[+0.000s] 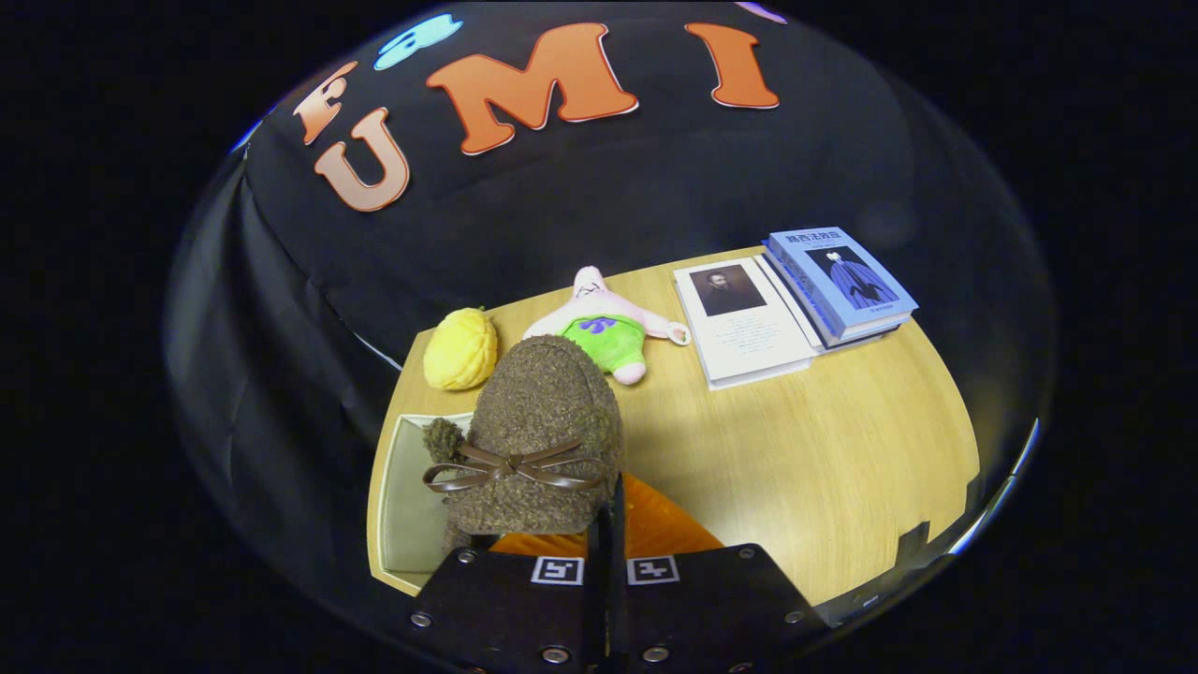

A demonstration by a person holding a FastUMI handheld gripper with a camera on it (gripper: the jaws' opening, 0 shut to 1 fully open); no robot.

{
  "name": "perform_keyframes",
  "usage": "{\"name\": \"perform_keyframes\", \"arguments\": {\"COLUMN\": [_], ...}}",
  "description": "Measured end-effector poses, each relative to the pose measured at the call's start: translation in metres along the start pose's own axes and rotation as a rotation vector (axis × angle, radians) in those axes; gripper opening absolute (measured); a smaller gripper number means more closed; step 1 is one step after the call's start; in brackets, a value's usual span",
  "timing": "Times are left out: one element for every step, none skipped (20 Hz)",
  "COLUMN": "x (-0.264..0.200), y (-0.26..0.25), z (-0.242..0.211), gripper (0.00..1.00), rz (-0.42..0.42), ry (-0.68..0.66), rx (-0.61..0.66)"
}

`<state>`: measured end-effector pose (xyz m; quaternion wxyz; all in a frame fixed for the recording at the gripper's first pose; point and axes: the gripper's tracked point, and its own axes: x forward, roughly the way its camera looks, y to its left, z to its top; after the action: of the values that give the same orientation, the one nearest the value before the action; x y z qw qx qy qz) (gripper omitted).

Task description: Open the storage box then place both shoes into the box .Put the left shoe in first, then the right shoe, with the right side of both shoes facing outward in a uniform manner.

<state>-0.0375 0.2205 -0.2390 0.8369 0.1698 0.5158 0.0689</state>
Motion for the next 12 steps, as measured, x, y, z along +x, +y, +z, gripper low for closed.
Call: {"name": "perform_keyframes", "arguments": {"x": [0.001, 0.004, 0.006, 0.006, 0.010, 0.013, 0.014, 0.016, 0.019, 0.022, 0.026, 0.030], "y": [0.013, 0.024, 0.034, 0.045, 0.054, 0.062, 0.071, 0.079, 0.085, 0.093, 0.099, 0.103], "z": [-0.001, -0.002, -0.004, -0.007, -0.010, -0.014, -0.017, -0.021, -0.025, -0.030, -0.035, -0.039], "gripper": [0.03, 0.03, 0.03, 0.03, 0.03, 0.03, 0.03, 0.03, 0.03, 0.03, 0.03, 0.03], "rz": [0.013, 0.022, 0.027, 0.031, 0.037, 0.040, 0.045, 0.050, 0.048, 0.050, 0.050, 0.041], "ry": [0.002, 0.004, 0.010, 0.013, 0.021, 0.031, 0.038, 0.044, 0.054, 0.065, 0.071, 0.079], "rx": [-0.007, -0.016, -0.024, -0.029, -0.035, -0.036, -0.038, -0.047, -0.051, -0.056, -0.062, -0.073]}}
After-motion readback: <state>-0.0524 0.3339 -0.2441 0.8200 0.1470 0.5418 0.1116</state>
